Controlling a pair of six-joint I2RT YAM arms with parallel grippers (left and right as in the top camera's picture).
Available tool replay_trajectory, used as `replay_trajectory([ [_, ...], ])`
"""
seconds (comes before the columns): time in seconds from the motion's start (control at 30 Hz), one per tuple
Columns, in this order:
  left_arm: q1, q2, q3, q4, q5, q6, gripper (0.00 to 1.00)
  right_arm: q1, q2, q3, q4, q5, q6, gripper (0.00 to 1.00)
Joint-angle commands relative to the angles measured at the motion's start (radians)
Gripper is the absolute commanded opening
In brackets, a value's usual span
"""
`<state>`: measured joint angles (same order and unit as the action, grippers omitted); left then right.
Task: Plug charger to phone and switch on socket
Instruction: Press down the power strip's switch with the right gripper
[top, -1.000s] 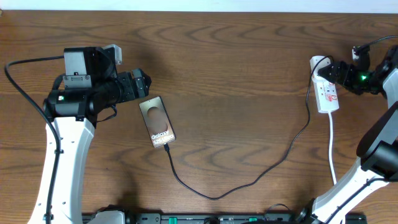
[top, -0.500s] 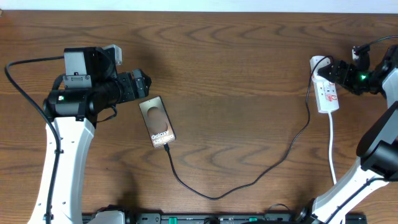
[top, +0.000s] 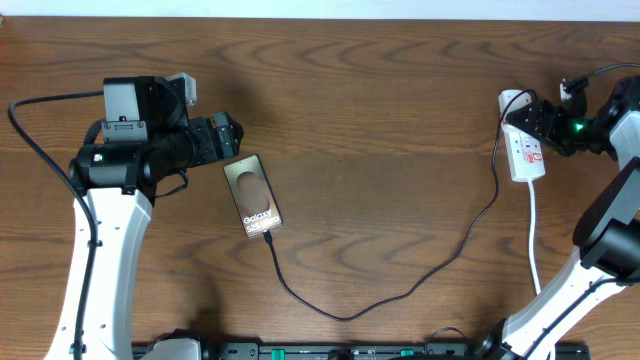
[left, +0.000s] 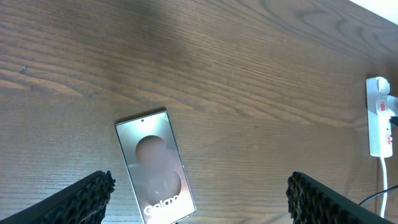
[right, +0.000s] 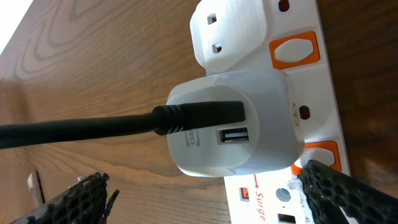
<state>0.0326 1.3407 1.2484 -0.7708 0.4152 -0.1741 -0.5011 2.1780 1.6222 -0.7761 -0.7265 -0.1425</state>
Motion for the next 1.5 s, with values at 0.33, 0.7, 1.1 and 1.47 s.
replay_trajectory([
  [0.33, 0.006, -0.002, 0.019, -0.003, -0.008, 0.024, 0.91, 0.024, 0.023, 0.003, 0.032, -0.023, -0.012, 0.99],
  [0.7, 0.006, -0.002, 0.019, -0.003, -0.008, 0.024, 0.91, 0.050, 0.024, 0.003, 0.027, -0.021, 0.012, 0.98],
  [1.1, 0.006, -0.002, 0.019, -0.010, -0.008, 0.024, 0.91, 0.070, 0.024, 0.002, 0.005, -0.005, 0.052, 0.98],
  [1.47, 0.006, -0.002, 0.019, -0.011, -0.008, 0.024, 0.91, 0.071, 0.035, -0.034, -0.002, -0.014, 0.060, 0.99],
])
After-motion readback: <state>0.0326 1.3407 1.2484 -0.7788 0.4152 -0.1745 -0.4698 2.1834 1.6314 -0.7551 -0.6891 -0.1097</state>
